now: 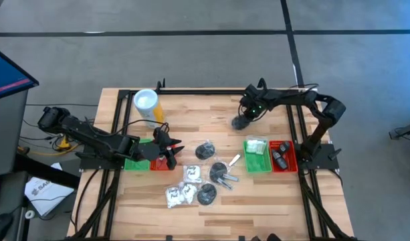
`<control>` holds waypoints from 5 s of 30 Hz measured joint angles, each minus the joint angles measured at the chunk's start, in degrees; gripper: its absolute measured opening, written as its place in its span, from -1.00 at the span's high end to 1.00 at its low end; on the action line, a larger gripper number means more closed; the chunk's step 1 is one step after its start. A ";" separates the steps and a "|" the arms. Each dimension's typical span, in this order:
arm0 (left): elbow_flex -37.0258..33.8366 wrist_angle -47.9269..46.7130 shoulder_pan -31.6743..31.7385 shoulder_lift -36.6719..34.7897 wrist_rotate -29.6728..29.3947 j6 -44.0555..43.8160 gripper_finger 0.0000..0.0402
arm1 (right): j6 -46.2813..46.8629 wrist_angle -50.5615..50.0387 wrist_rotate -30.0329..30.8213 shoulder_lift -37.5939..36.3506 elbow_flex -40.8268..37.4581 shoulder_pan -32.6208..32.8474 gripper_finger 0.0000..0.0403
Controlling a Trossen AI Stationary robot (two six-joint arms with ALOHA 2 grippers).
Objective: Pick & Place Travel size toiletries
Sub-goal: Put the black hair brush into the left green bin
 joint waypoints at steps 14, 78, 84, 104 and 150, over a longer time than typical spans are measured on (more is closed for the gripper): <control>-0.02 0.04 0.00 0.00 0.01 0.00 0.37 | -0.90 -2.70 -0.50 -7.63 4.99 5.68 1.00; -0.02 4.61 0.00 0.00 0.52 1.51 0.37 | -3.15 -7.10 -2.27 4.51 5.66 0.82 0.36; -0.02 4.52 0.00 0.00 0.46 1.51 0.37 | -3.32 -7.35 -1.46 4.38 5.52 0.74 0.94; -0.02 7.04 1.72 0.02 0.35 1.51 0.37 | -3.57 -12.65 -2.74 -4.87 12.42 5.31 1.00; 0.00 48.64 17.39 17.22 12.67 6.67 0.01 | 5.22 7.98 12.57 -11.07 15.29 29.04 1.00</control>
